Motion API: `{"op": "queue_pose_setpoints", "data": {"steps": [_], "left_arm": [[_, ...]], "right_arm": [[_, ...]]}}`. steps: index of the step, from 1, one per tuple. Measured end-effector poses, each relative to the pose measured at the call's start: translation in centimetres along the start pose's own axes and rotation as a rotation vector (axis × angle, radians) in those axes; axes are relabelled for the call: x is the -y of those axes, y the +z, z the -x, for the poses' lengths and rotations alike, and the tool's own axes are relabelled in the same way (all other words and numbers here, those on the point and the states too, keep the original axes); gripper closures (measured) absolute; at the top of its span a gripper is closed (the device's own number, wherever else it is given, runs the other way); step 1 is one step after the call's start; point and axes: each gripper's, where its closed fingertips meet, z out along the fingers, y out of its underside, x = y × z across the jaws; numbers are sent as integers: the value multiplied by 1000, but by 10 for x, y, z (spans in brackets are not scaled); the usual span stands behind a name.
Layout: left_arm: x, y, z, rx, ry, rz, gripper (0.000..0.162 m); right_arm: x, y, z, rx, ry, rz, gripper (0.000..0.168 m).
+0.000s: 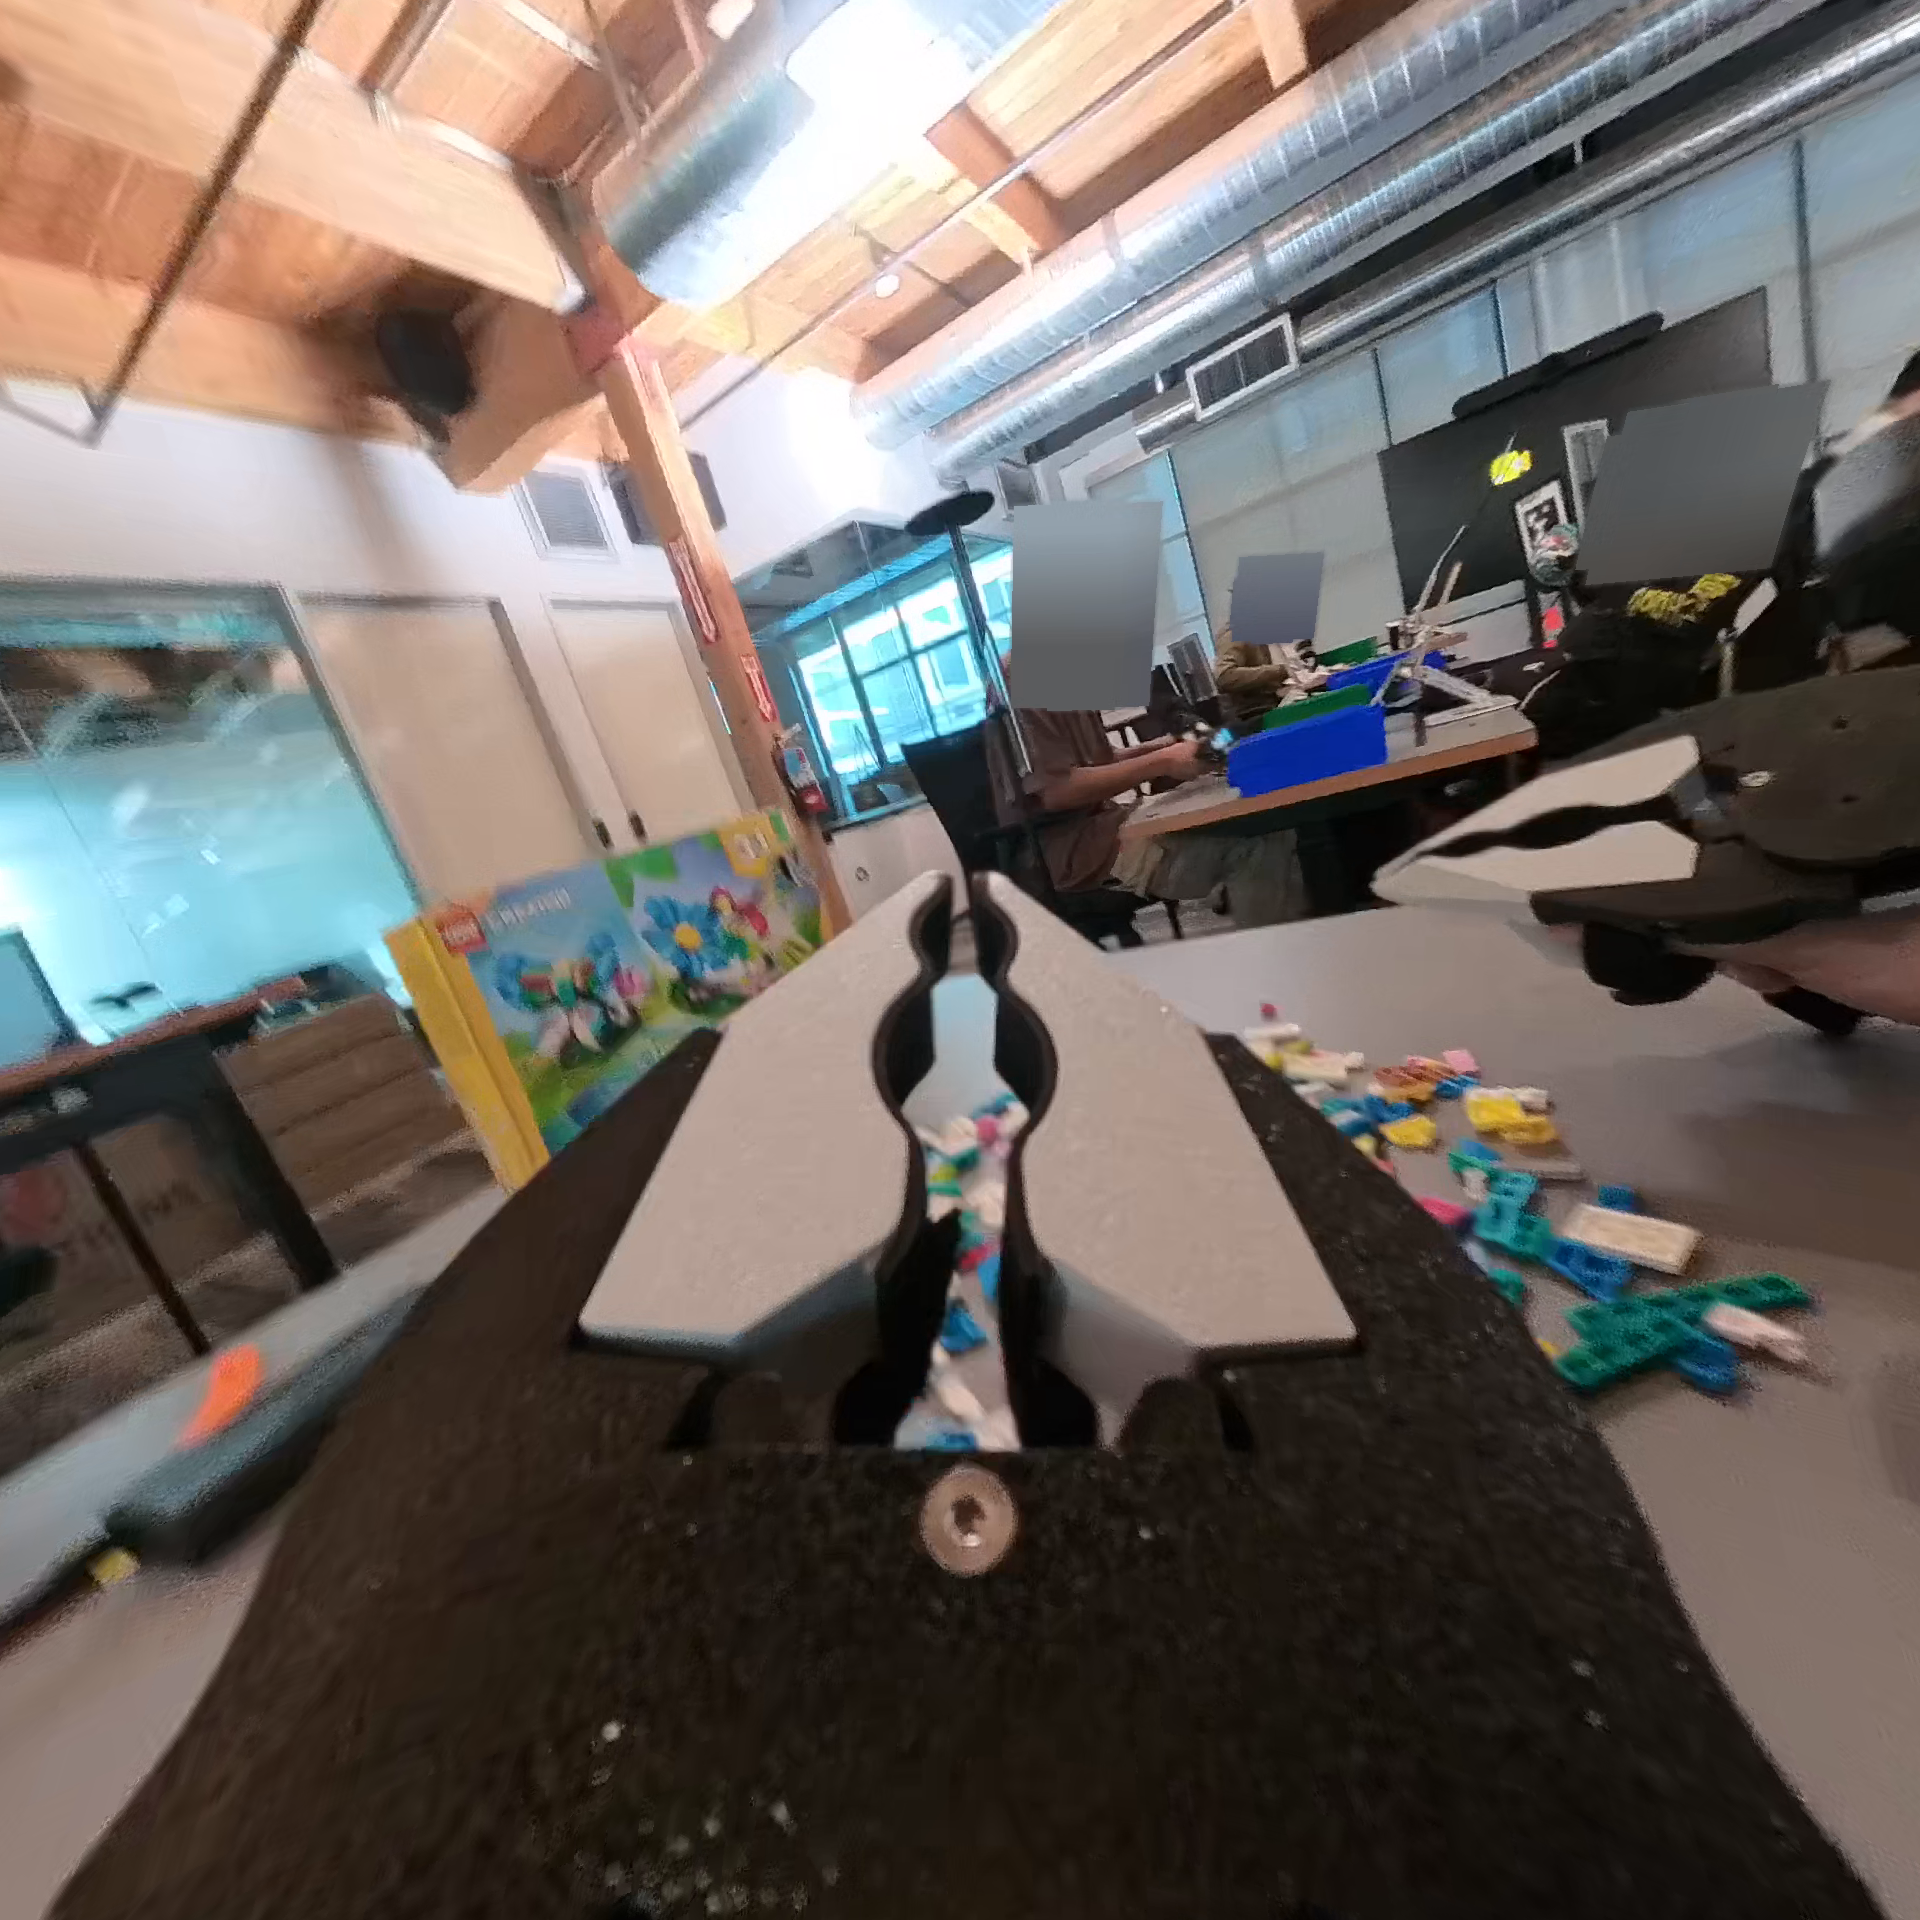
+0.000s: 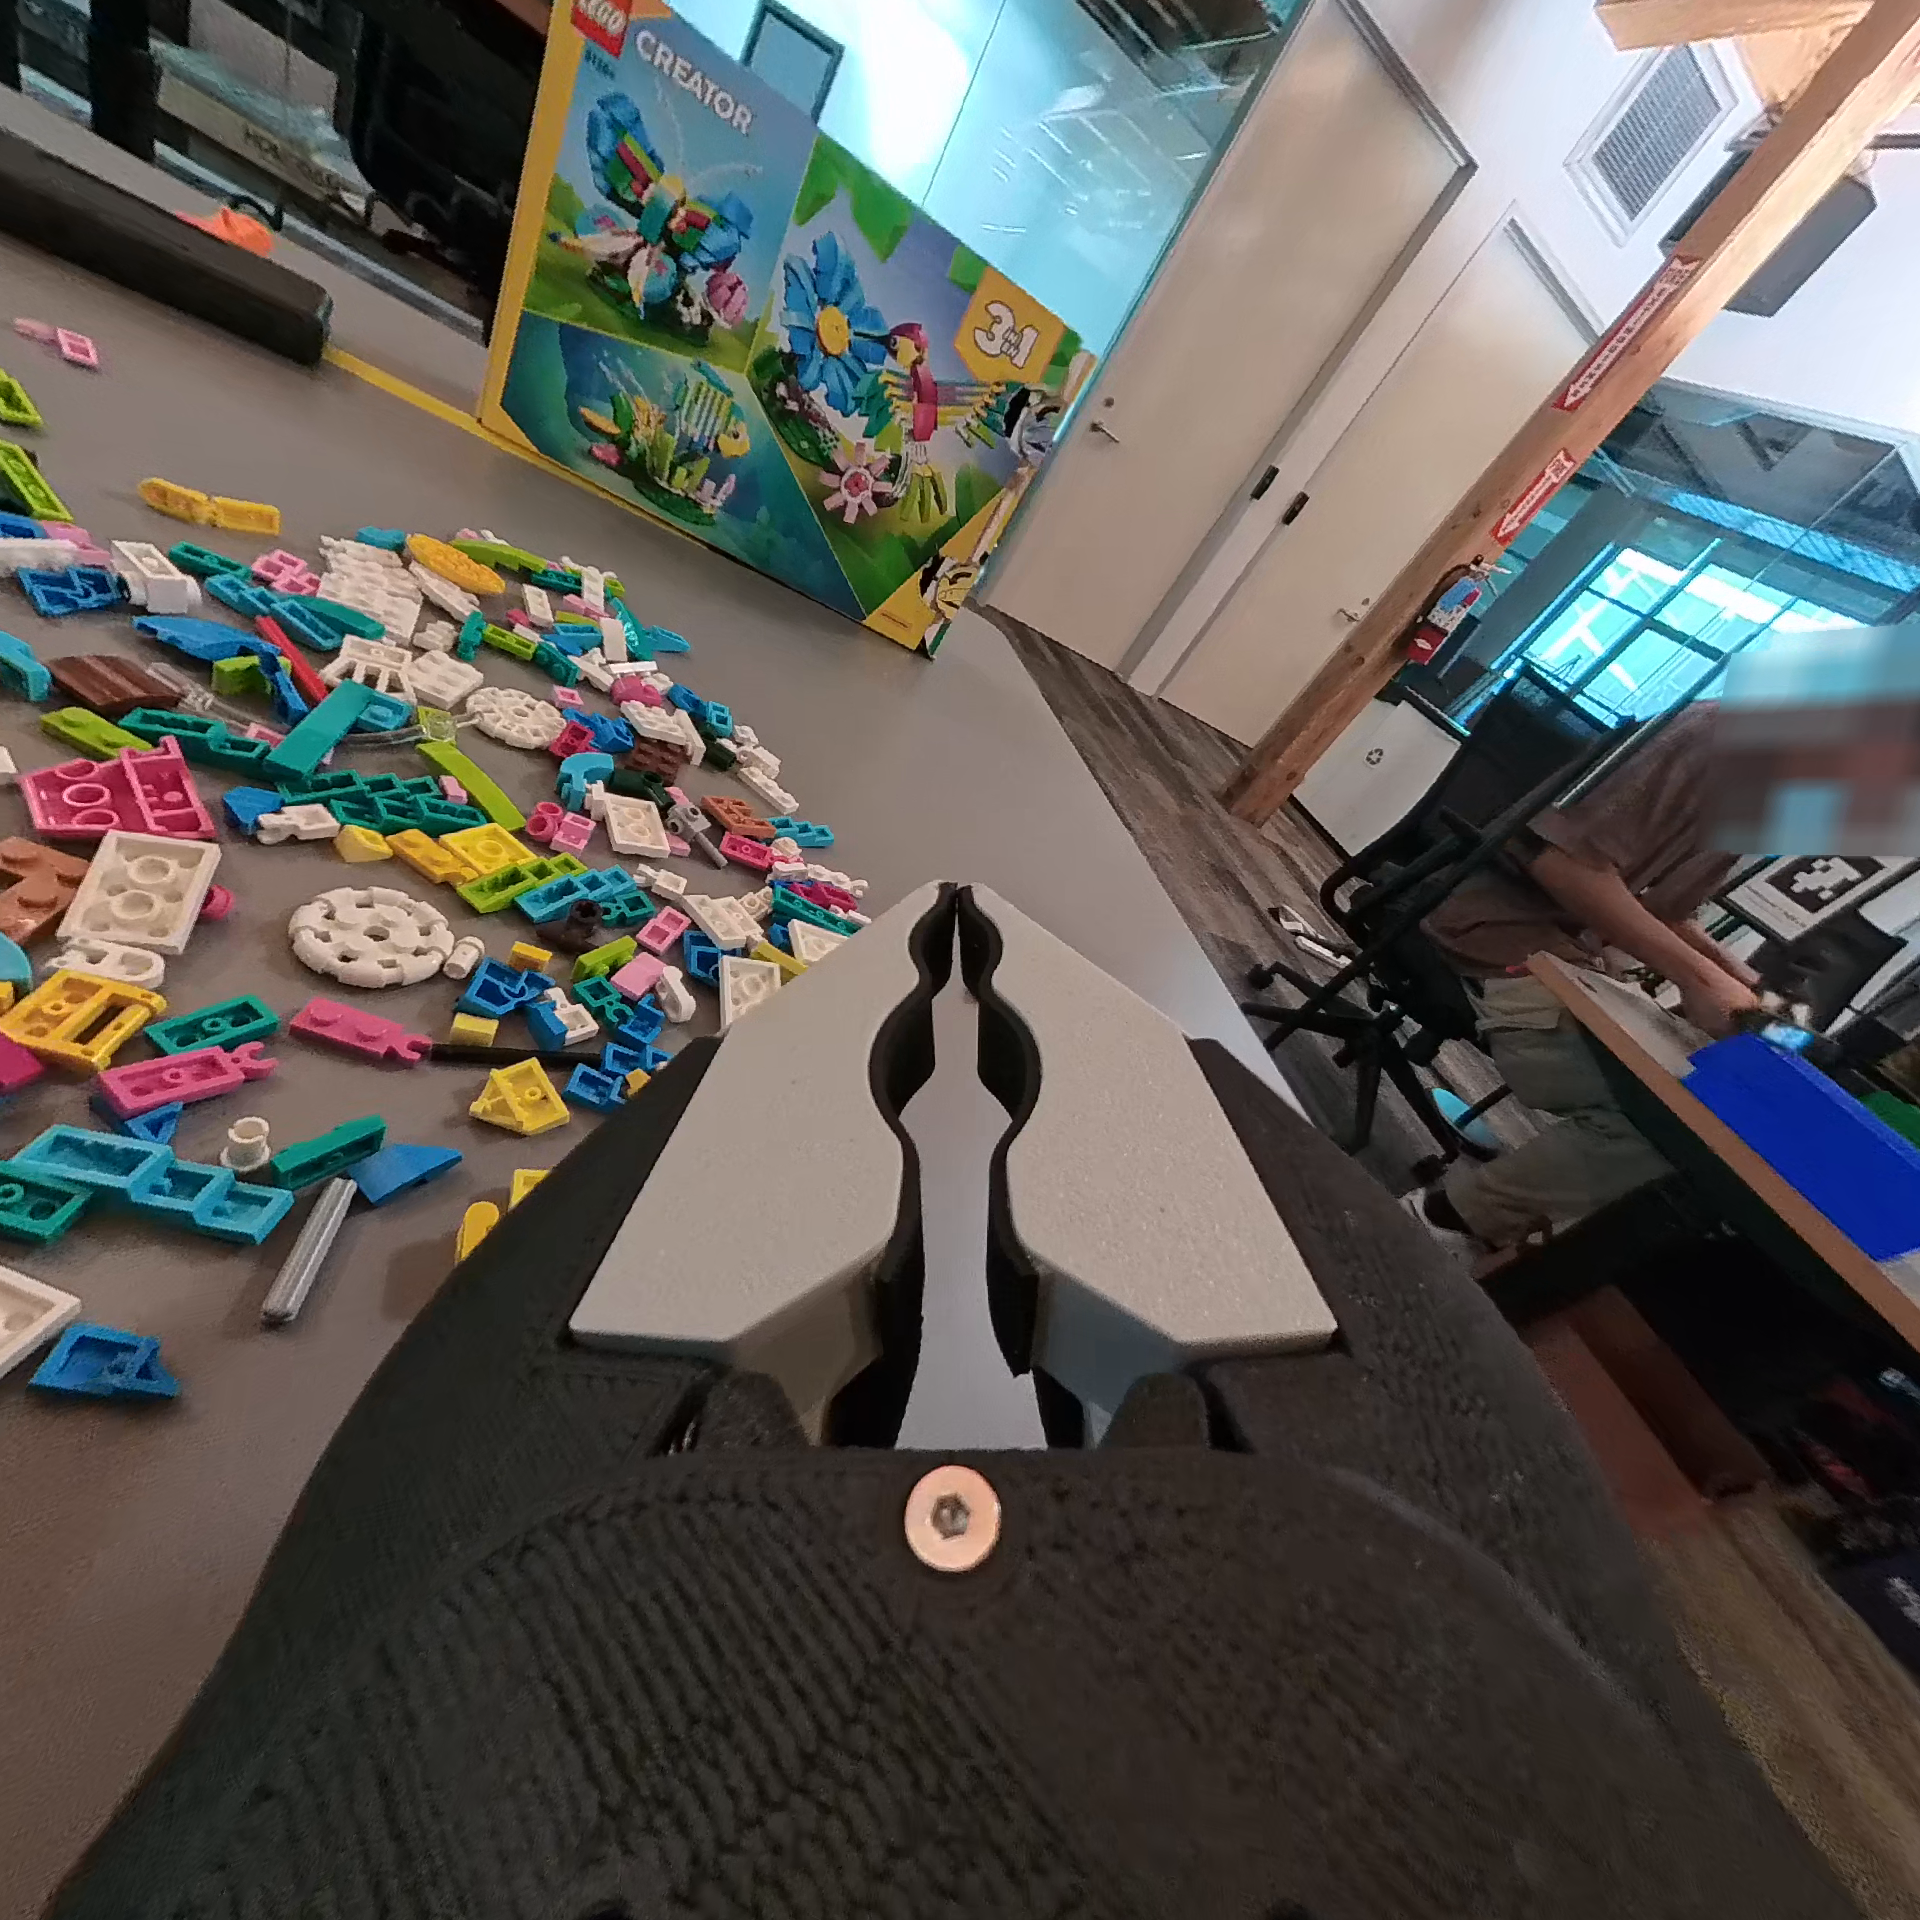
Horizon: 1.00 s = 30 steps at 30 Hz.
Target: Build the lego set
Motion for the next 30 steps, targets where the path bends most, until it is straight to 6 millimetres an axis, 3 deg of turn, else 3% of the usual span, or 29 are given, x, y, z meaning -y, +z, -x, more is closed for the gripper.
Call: {"op": "queue_pose_setpoints", "data": {"steps": [3,5,6,9,11,14,18,23,25,30], "left_arm": [[15,37,13,-65,171,-3,125],[9,82,32,-162,235,92,87],[4,106,46,-209,251,141,75],[-16,180,106,-280,337,274,64],[-44,227,153,-286,428,430,57],[-114,273,210,-315,348,824,22],[-168,297,232,-418,295,1130,19],[-218,291,239,-524,318,1423,36],[-225,288,240,-542,297,1479,50],[-212,284,243,-608,307,1477,81]], "right_arm": [[3,-1,-3,-12,38,-5,168],[4,-1,-5,-20,48,-12,168],[5,0,-6,-23,49,-15,168],[6,0,-6,-29,45,-21,168],[5,0,-7,-36,42,-21,168],[5,-1,-8,-41,50,-26,168],[5,1,-7,-38,31,-25,167],[1,3,-1,-28,-29,-9,167],[-1,4,2,-24,-59,1,167],[-4,6,7,-15,-103,18,168]]}}
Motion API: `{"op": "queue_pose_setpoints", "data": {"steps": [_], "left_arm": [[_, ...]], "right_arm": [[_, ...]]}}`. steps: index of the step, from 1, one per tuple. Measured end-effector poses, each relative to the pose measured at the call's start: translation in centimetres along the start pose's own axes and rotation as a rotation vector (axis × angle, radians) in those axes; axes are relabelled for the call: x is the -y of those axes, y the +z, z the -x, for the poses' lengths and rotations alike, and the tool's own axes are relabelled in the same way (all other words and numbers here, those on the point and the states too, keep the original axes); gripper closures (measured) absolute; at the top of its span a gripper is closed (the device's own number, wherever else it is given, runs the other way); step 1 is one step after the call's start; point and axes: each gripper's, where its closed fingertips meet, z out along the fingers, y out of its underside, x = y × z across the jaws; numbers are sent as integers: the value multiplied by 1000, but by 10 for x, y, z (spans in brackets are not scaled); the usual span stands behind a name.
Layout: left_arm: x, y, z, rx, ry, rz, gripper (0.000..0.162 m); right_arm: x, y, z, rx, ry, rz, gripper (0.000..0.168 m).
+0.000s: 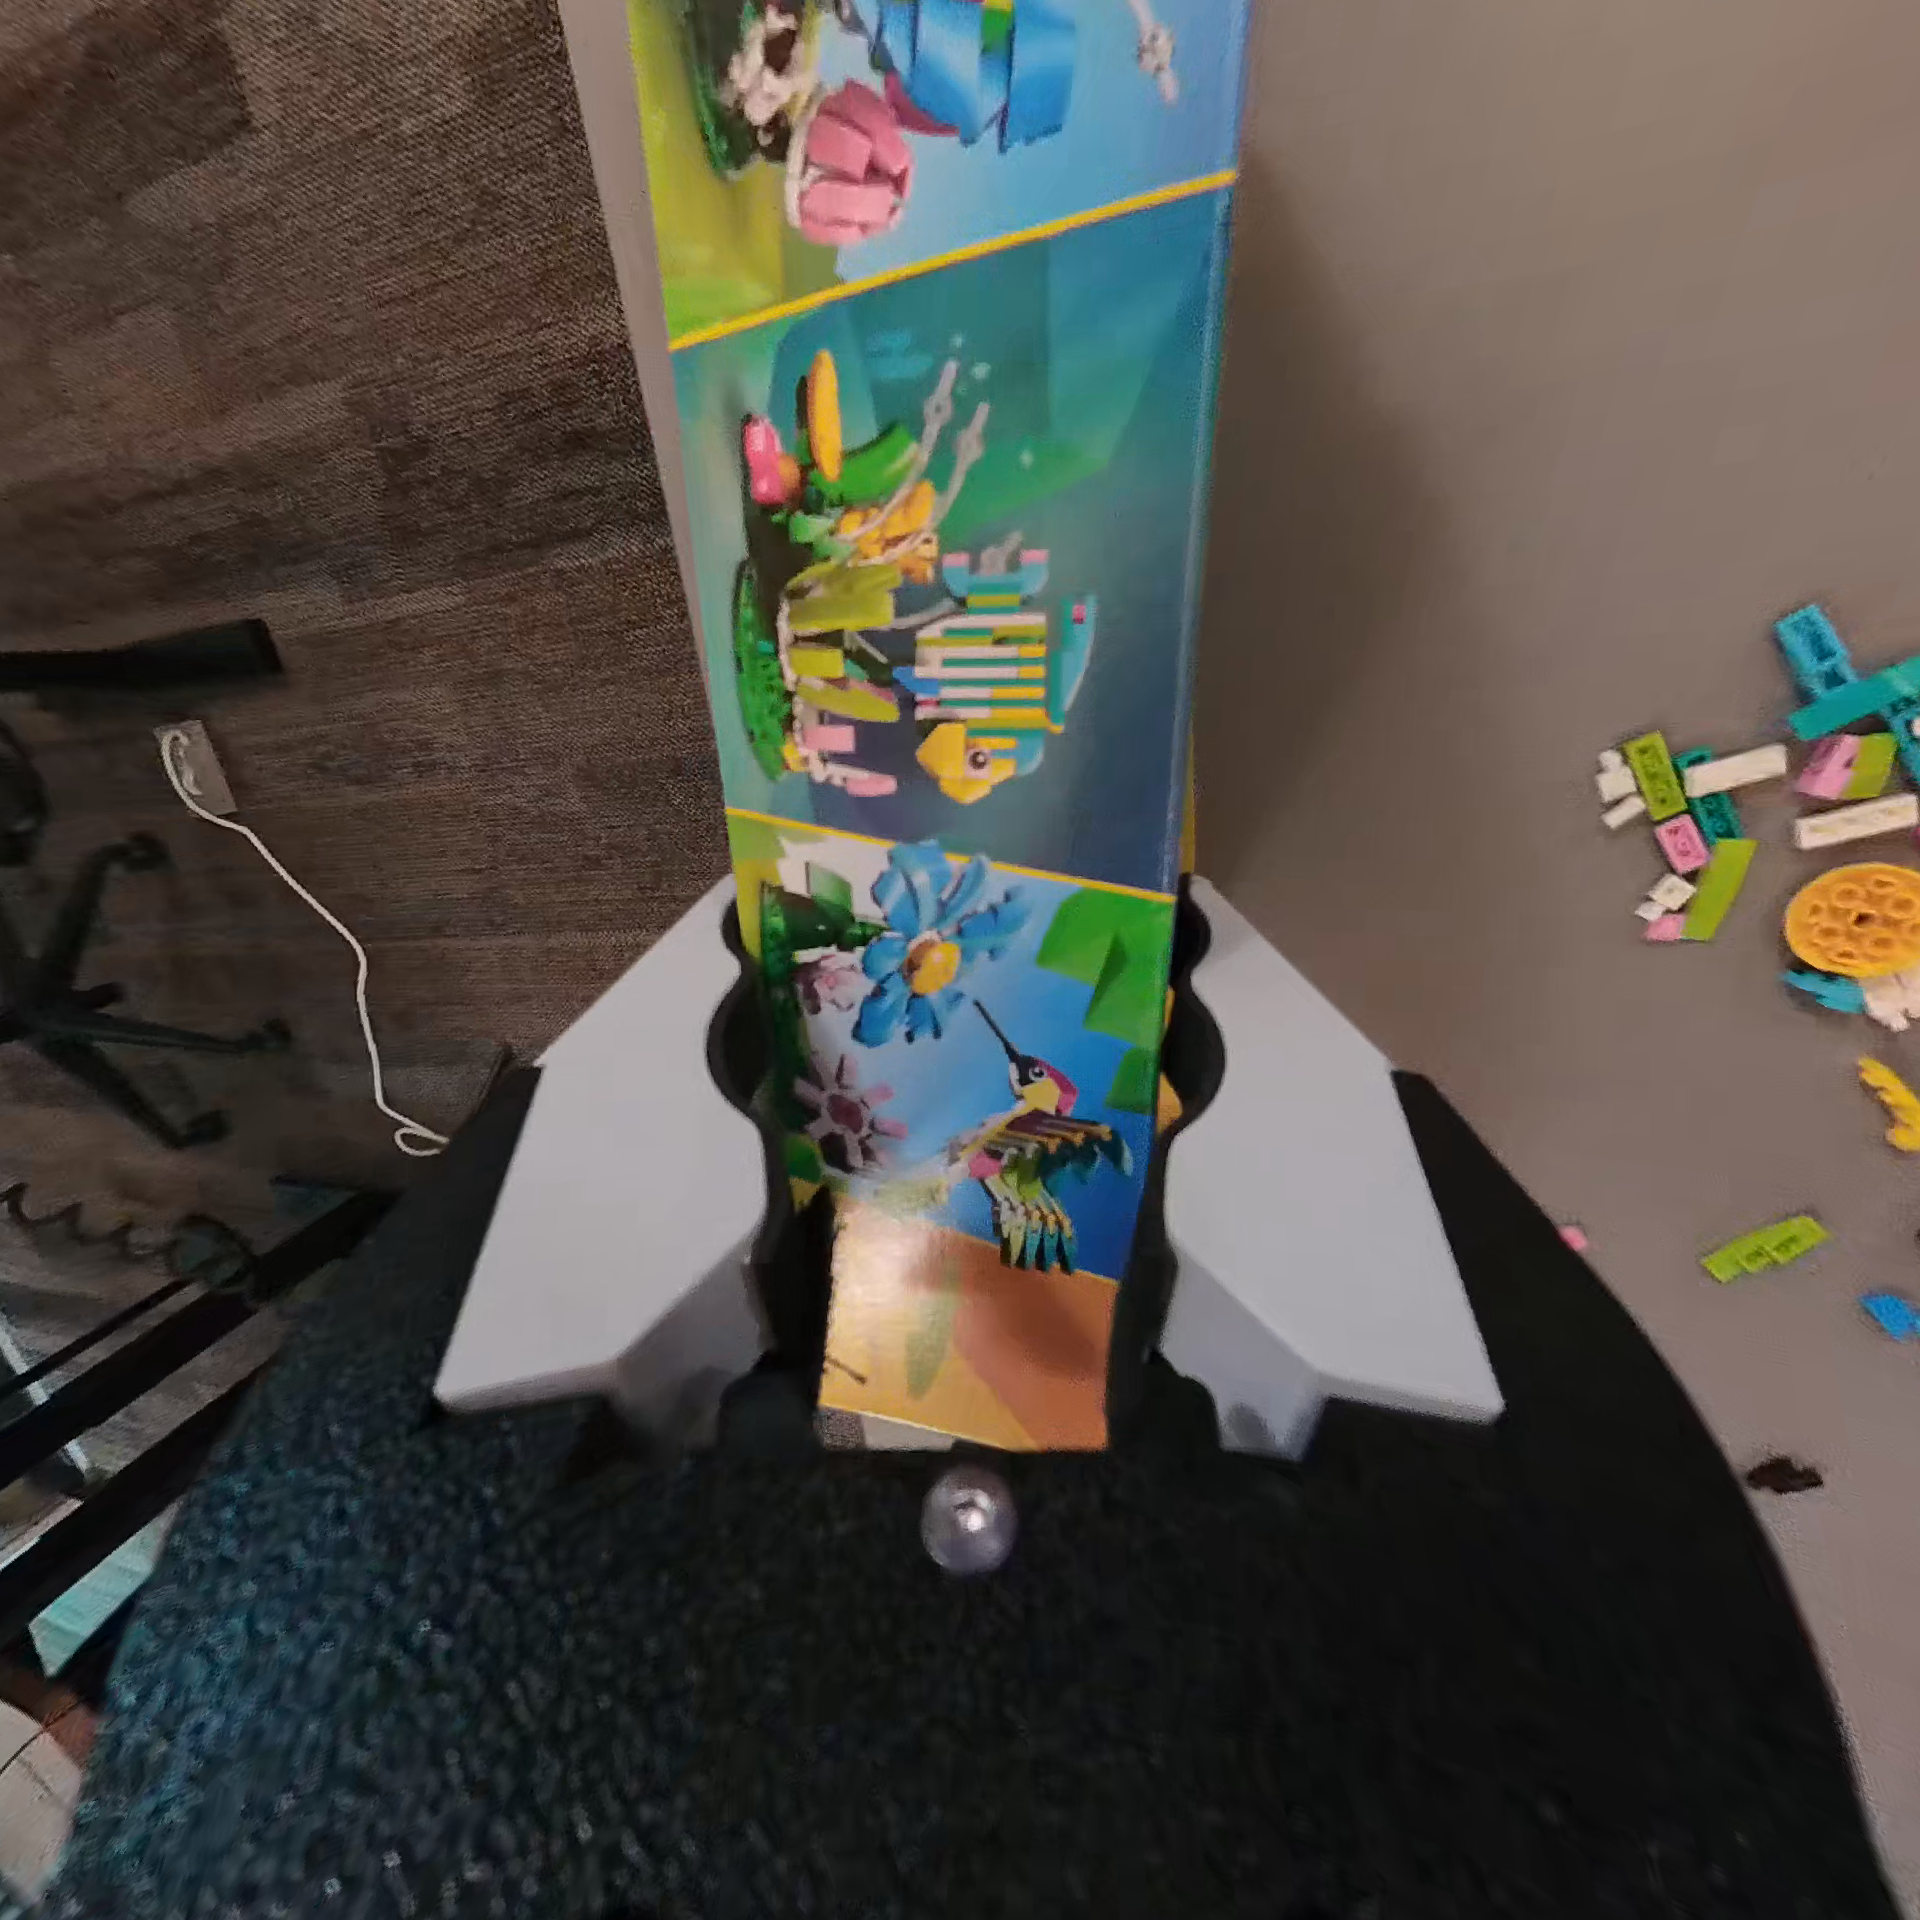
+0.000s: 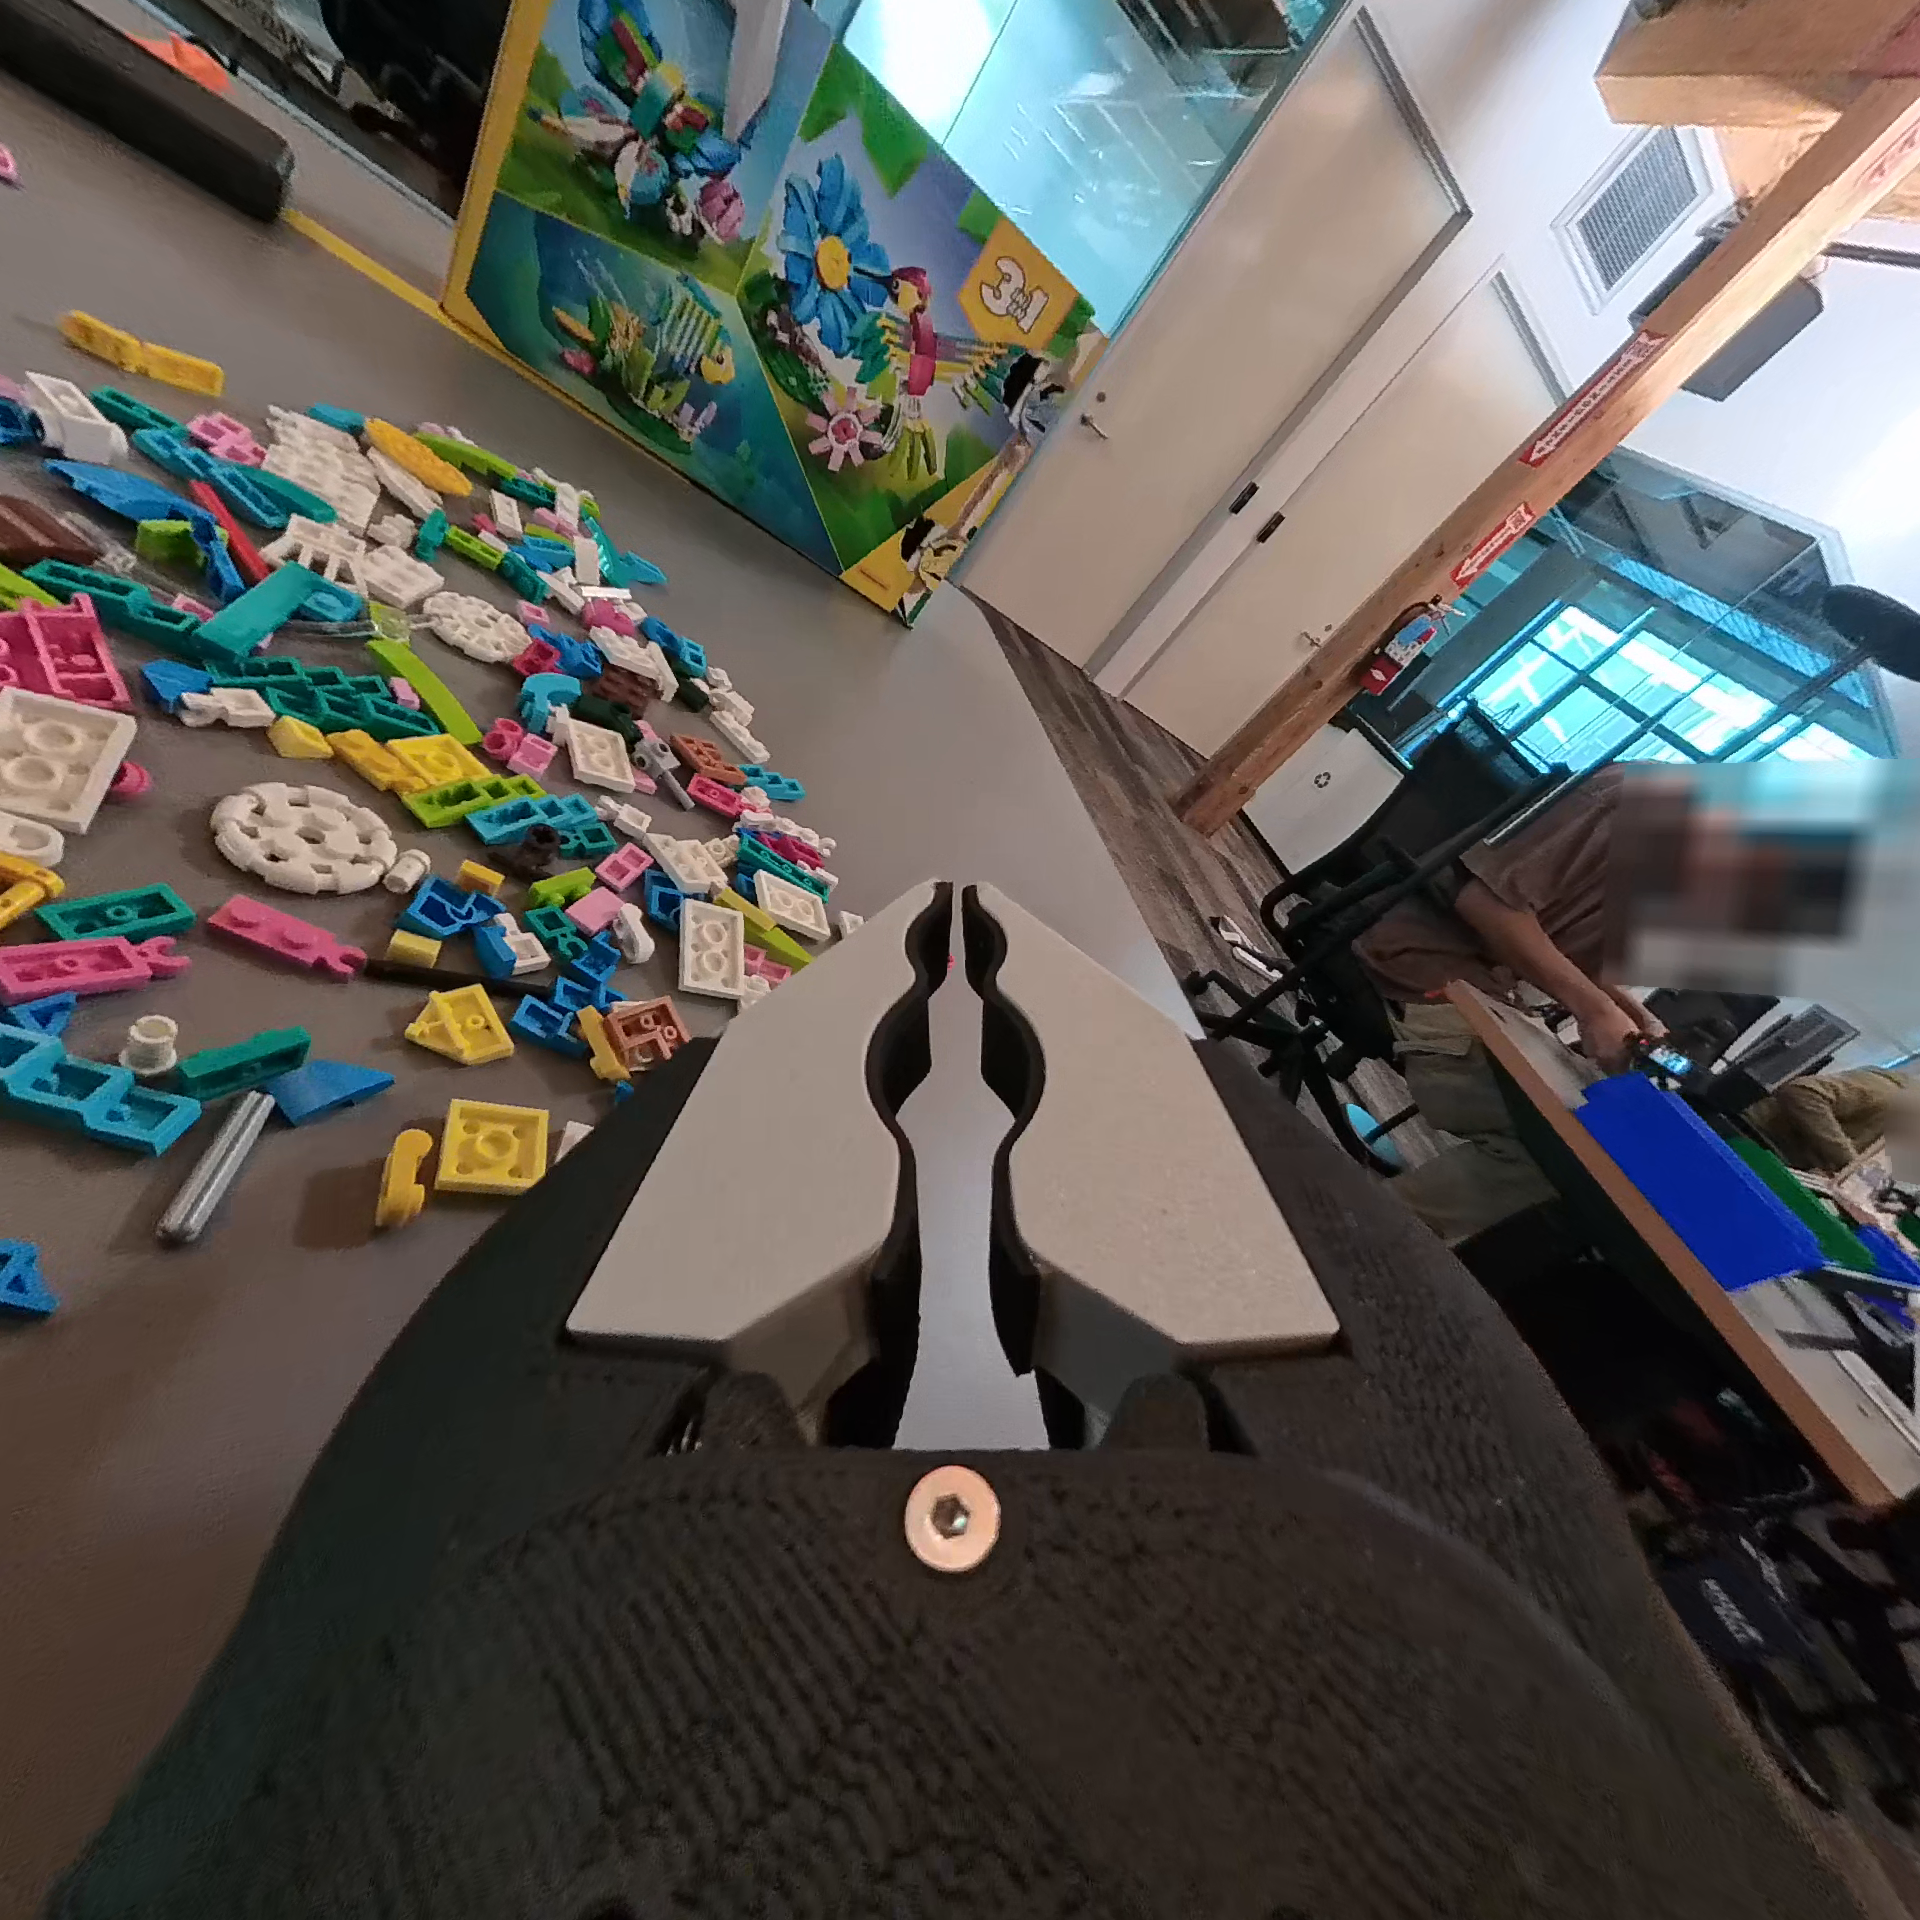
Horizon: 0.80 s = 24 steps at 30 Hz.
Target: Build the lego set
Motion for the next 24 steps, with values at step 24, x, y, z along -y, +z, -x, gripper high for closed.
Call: {"op": "queue_pose_setpoints", "data": {"steps": [24], "left_arm": [[1,-53,-9,-12,-63,-296,89]], "right_arm": [[-2,2,4,15,-30,11,168]]}}
